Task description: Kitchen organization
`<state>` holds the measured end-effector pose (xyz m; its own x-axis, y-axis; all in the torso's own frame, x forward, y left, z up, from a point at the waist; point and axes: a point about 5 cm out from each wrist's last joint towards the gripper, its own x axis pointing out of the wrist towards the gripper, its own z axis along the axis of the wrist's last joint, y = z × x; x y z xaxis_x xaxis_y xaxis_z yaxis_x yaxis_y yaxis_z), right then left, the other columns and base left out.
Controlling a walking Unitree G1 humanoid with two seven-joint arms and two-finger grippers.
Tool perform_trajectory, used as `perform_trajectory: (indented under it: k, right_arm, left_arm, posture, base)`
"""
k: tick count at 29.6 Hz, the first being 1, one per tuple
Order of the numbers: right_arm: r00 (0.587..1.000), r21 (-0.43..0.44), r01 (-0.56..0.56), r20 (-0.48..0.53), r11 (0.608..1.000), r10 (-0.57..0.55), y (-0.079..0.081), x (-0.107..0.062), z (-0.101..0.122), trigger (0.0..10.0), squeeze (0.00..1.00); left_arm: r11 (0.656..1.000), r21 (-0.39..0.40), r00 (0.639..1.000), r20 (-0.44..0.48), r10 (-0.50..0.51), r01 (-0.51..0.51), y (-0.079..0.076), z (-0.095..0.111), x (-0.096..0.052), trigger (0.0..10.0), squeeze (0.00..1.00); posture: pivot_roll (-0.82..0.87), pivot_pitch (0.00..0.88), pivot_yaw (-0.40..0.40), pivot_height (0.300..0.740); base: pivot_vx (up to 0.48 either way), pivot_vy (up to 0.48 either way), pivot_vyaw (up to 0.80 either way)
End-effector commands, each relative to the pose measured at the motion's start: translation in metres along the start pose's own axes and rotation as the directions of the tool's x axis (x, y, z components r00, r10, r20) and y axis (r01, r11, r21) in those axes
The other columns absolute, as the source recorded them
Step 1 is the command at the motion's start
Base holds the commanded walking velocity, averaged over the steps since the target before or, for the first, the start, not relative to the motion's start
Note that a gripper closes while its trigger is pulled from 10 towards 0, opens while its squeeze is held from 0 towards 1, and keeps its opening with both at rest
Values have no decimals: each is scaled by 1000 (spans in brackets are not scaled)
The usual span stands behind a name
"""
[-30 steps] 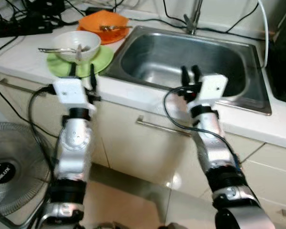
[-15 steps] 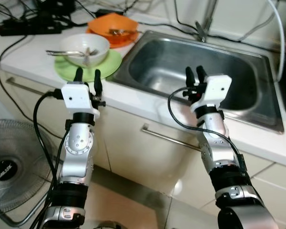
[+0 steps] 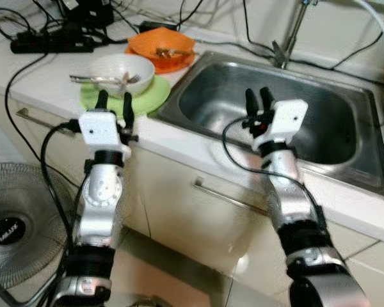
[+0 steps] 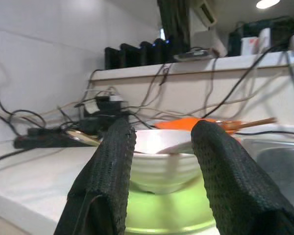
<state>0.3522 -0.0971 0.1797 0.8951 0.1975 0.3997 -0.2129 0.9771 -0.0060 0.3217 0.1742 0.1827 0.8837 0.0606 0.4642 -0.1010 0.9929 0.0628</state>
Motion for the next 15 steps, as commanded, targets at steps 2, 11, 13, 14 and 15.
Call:
perform_trajectory:
  k: [2, 11, 13, 14, 15]
  right_arm:
    - [999, -12, 31, 18, 999, -31, -12, 1, 4, 10000, 0]
    - [999, -7, 36, 23, 999, -35, -12, 1, 5, 10000, 0]
    - [999, -5, 37, 25, 999, -37, -12, 1, 5, 10000, 0]
    - [999, -4, 37, 26, 999, -37, -12, 1, 5, 10000, 0]
    - [999, -3, 37, 26, 999, -37, -12, 1, 5, 10000, 0]
  left_arm:
    - [1000, -10, 1000, 11, -19, 19, -7, 3, 2, 10000, 0]
    - [1000, -11, 1000, 13, -22, 22, -8, 3, 2, 10000, 0]
    - [1000, -12, 1000, 14, -22, 22, -8, 4, 2, 10000, 0]
    - [1000, -12, 1000, 16, -22, 23, -8, 4, 3, 10000, 0]
    - [1000, -12, 1000, 17, -22, 23, -9, 4, 3, 10000, 0]
  posture:
    - [110, 77, -32, 740]
    - [111, 79, -31, 740]
    - [111, 81, -31, 740]
    - [111, 81, -31, 740]
    - [111, 81, -31, 740]
  base:
    - [287, 0, 0]
    - [284, 0, 0]
    - [285, 0, 0]
    - [285, 0, 0]
    - [285, 0, 0]
